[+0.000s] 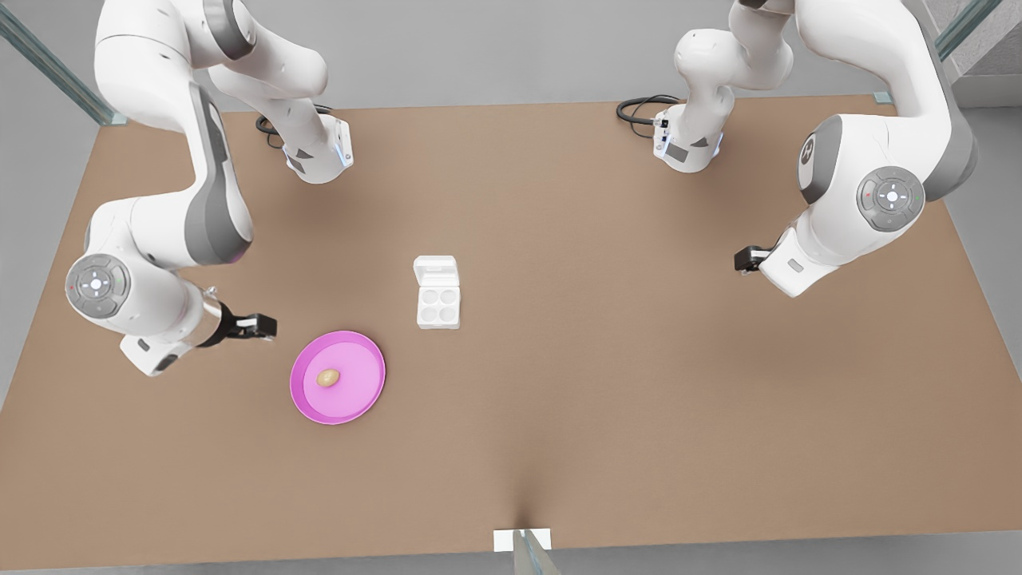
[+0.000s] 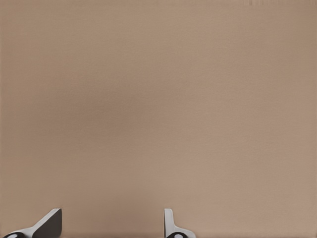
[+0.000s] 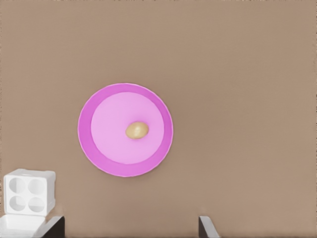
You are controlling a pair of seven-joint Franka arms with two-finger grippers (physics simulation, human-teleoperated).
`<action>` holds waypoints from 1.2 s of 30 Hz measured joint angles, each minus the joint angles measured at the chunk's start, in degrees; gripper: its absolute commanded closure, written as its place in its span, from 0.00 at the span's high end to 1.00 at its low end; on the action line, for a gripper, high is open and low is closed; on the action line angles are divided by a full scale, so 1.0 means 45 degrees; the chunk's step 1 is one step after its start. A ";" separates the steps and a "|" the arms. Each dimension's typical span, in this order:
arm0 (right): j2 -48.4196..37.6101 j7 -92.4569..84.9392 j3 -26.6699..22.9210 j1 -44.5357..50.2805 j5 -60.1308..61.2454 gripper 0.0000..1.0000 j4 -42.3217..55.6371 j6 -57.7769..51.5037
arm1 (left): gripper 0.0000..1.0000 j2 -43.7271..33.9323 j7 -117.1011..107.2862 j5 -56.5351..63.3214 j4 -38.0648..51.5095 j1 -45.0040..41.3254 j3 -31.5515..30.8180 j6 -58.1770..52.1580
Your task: Pack egg into the box and close the box lid
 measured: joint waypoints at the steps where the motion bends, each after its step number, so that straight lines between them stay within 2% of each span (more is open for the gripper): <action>1: -0.0005 0.0011 0.0002 -0.0016 0.0007 1.00 0.0181 -0.0122 | 1.00 0.0000 -0.0003 0.0000 0.0000 0.0000 -0.0001 0.0004; 4: 0.0014 0.0047 0.0003 0.0005 -0.0014 1.00 0.0359 -0.0384 | 1.00 0.0000 -0.0010 0.0000 0.0000 -0.0003 -0.0001 0.0012; 7: 0.1519 0.0047 0.0001 0.0652 -0.0656 1.00 0.0424 -0.0190 | 1.00 0.0000 -0.0016 0.0000 0.0000 -0.0001 -0.0002 0.0014; 10: 0.3274 0.0069 -0.0012 0.0788 -0.0947 1.00 0.0314 0.0892 | 1.00 0.0029 -0.0021 0.0000 0.0000 -0.0001 0.0003 0.0030; 15: 0.4841 0.0097 -0.0113 0.0502 -0.1186 1.00 -0.0035 0.3208 | 1.00 0.0103 -0.0027 0.0000 0.0000 0.0020 0.0014 0.0088; 24: 0.5616 0.0136 -0.0115 0.0266 -0.0898 1.00 -0.1054 0.6710 | 1.00 0.0159 -0.0035 0.0000 0.0000 0.0019 0.0014 0.0165; 27: 0.5573 0.0147 -0.0111 0.0289 -0.0845 1.00 -0.1124 0.7160 | 1.00 0.0174 -0.0037 0.0000 0.0000 0.0018 0.0014 0.0187; 36: 0.4286 0.0249 -0.0021 0.0254 -0.0400 1.00 -0.3462 0.7767 | 1.00 0.0195 -0.0041 0.0000 0.0000 0.0018 0.0014 0.0224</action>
